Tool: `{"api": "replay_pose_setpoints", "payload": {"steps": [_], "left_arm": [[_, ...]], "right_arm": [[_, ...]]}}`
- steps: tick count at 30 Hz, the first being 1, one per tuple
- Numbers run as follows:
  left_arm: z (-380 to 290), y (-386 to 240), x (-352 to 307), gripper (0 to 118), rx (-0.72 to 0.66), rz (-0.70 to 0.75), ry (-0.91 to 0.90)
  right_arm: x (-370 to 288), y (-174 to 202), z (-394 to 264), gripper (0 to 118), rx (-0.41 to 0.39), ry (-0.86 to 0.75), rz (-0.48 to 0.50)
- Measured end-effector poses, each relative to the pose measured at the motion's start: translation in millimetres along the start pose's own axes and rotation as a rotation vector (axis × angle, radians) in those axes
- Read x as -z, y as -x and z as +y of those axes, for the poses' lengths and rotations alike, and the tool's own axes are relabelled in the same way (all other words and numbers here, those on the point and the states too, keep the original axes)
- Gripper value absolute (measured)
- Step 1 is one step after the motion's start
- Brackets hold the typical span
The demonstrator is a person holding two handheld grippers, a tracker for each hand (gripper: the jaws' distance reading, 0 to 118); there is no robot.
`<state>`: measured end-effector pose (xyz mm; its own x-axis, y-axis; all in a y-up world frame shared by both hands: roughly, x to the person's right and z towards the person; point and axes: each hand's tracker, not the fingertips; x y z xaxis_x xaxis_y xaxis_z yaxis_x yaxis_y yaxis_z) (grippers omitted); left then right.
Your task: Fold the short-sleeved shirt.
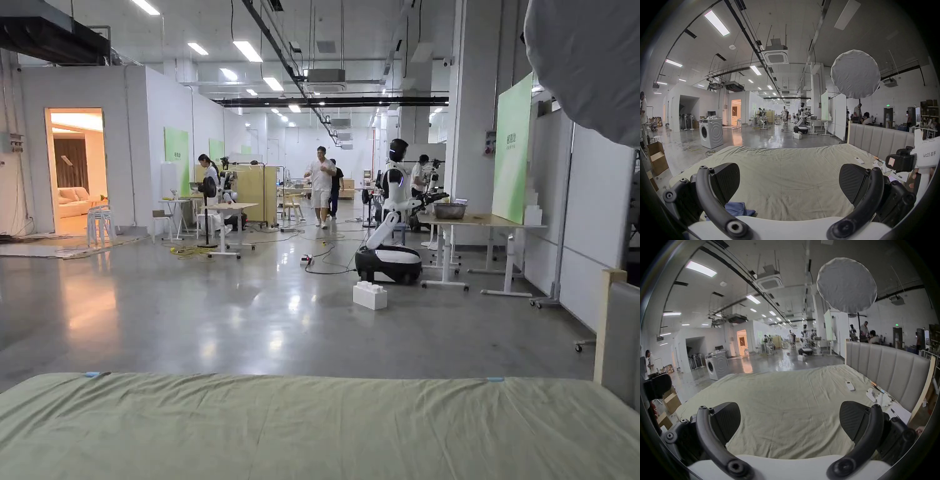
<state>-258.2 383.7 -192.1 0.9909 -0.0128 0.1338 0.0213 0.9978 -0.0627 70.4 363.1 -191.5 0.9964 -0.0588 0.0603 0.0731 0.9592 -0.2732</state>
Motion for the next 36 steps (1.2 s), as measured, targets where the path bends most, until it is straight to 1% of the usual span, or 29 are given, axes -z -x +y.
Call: {"api": "replay_pose_setpoints", "payload": {"steps": [2,7,11,13,16,18,20,22,24,27,29,31,32,33,34,35,36], "left_arm": [[1.2,-1.2,0.4,118,0.002,-0.001,-0.003],[4.9,-2.2,-0.8,118,0.005,-0.011,-0.031],[6.4,-3.0,0.0,118,-0.001,-0.023,-0.027],[7.2,-4.6,-0.9,118,0.007,-0.006,-0.026],[6.6,-3.6,-2.5,118,0.008,-0.011,-0.029],[7.1,-4.1,-2.3,118,0.003,-0.015,-0.024],[6.9,-4.8,-2.2,118,0.003,-0.019,-0.024],[5.9,-7.3,-2.3,118,0.01,-0.016,-0.022],[5.5,-7.6,-2.4,118,0.018,-0.026,-0.021],[4.1,-8.3,-2.5,118,0.016,-0.026,-0.021],[4.3,-8.6,-1.9,118,0.003,-0.026,-0.015],[4.9,-8.5,-2.6,118,0.0,-0.044,-0.02],[5.7,-10.3,-2.5,118,0.005,-0.035,-0.021],[5.5,-11.6,-3.1,118,0.02,-0.015,-0.033],[5.1,-11.8,-3.3,118,0.032,-0.013,-0.043],[5.2,-13.1,-2.9,118,0.034,-0.007,-0.047],[5.4,-14.1,-2.9,118,0.038,-0.001,-0.053]], "right_arm": [[-1.5,3.1,1.4,118,-0.001,-0.013,0.002],[-7.0,14.0,3.7,118,-0.008,0.018,-0.022],[-9.5,13.8,4.2,118,0.01,-0.013,0.018],[-9.9,13.7,5.4,118,0.012,-0.009,0.017],[-9.3,12.1,5.4,118,0.044,-0.006,-0.001],[-7.8,10.0,4.7,118,0.051,-0.001,0.003],[-5.9,12.1,3.8,118,0.038,0.015,-0.01],[-5.4,13.4,1.4,118,0.005,0.013,-0.019],[-5.0,13.6,1.6,118,-0.005,0.015,-0.019],[-2.7,10.4,0.7,118,0.03,0.024,-0.011],[-2.4,10.5,-1.4,118,0.038,0.008,-0.054],[0.2,7.5,-2.0,118,0.017,0.028,-0.038],[1.4,4.8,-3.3,118,0.003,0.023,-0.009],[3.0,1.9,-4.3,118,-0.016,-0.012,0.039],[4.0,-2.1,-6.6,118,-0.018,-0.047,0.082],[4.3,-4.2,-6.7,118,-0.058,-0.055,0.106],[3.3,-2.7,-6.6,118,-0.027,-0.069,0.067]]}}
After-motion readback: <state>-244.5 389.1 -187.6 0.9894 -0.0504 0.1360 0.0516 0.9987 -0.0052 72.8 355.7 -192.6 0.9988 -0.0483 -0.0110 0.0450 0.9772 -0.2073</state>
